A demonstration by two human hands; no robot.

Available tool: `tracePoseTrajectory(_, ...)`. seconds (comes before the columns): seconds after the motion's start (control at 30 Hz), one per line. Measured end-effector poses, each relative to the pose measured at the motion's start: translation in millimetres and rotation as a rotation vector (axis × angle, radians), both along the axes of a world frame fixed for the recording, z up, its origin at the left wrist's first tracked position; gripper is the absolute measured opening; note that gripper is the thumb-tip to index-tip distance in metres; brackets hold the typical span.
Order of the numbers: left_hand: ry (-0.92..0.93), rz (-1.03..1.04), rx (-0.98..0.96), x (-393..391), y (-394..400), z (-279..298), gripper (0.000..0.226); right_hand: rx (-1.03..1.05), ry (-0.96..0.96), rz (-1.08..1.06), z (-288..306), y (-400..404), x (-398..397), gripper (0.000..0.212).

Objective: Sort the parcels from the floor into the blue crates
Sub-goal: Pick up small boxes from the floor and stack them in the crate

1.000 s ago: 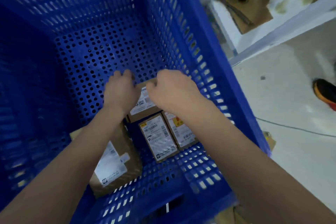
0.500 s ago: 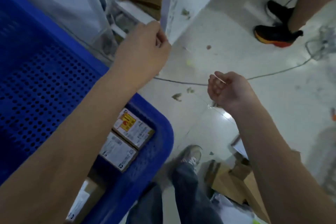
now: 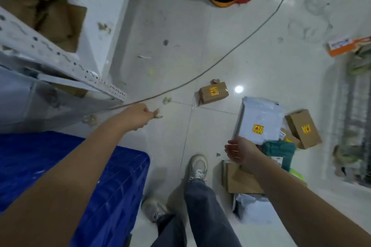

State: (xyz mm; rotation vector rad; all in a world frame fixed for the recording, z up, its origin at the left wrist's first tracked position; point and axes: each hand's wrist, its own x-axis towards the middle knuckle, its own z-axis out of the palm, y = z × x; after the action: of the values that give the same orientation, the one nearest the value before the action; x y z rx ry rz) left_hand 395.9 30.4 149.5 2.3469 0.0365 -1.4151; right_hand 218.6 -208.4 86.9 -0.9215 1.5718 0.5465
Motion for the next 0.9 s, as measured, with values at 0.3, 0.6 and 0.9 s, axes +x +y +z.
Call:
tracePoseTrajectory(0.3, 0.164, -0.26, 0.198, -11.1, -23.0, -108.5, 0.024, -0.149, 0.038, 0.516, -52.6, -64.8, -7.8, 0.016)
tracePoseTrajectory(0.6, 0.082, -0.404, 0.23, 70.5, -73.8, -158.9, 0.03, -0.075, 0.078, 0.541, -93.7, -99.7, 52.3, 0.014)
tracePoseTrajectory(0.9, -0.045, -0.439, 0.179, 115.8, -150.4, -233.6, 0.03, -0.237, -0.002, 0.628, -176.2, -126.1, 127.8, 0.016)
